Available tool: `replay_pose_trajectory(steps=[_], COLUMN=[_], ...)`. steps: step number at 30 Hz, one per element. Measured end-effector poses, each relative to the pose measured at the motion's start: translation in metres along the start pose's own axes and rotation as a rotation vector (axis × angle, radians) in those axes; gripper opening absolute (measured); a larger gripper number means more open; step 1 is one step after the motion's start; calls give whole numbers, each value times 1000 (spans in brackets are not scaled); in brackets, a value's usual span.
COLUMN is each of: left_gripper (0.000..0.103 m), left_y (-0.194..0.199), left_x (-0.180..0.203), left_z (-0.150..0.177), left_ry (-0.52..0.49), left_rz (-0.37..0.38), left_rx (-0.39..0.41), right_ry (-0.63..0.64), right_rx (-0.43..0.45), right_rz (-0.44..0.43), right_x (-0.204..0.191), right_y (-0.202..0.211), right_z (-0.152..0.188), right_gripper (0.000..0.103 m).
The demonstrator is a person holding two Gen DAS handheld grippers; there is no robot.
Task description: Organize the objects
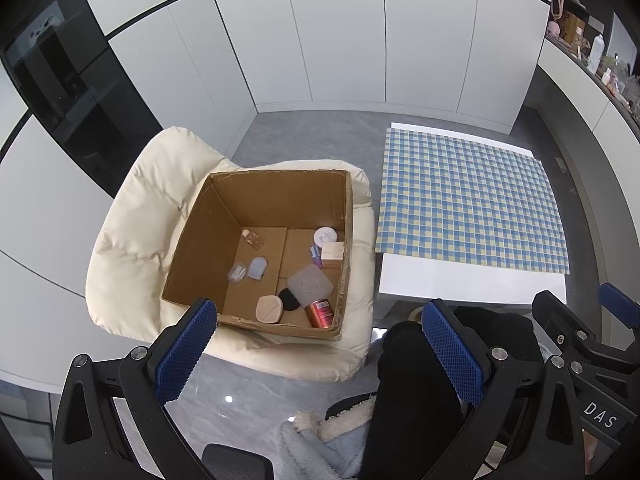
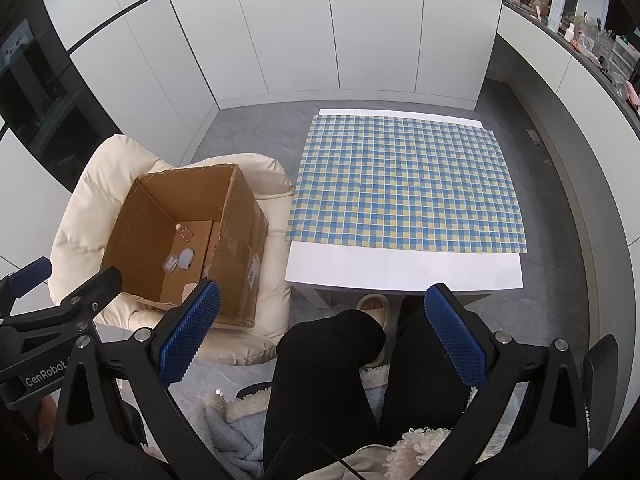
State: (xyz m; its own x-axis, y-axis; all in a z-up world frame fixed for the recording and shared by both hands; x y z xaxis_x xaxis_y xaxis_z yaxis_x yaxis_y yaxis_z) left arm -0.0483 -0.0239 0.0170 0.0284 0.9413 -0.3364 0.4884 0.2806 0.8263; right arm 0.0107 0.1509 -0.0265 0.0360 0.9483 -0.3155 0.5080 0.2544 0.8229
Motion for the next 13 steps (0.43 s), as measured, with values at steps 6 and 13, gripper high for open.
replay_pose_trajectory(steps=[6, 13], left_gripper=[102, 102], left_y=[-2, -1], left_x=[2, 3], left_z=[0, 1], left_ry=[-1, 0], left_rz=[11, 12], left_rx=[-4, -5], right_ry=[-4, -5], right_rx=[-9, -8], right_rz=[0, -2], right_x=[3, 4], right_y=[-3, -3], right_z=[0, 0], right_gripper=[103, 103])
Point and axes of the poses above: each gripper's, at about its wrist camera, not at the fingertips, and y roughly against the way its jaws point, x to its right, z to its underside, the point moved 5 cm from there along -y, roughly the way its jaws point, and after that the axes turned 13 degrees about -z, right-handed, at the moved point
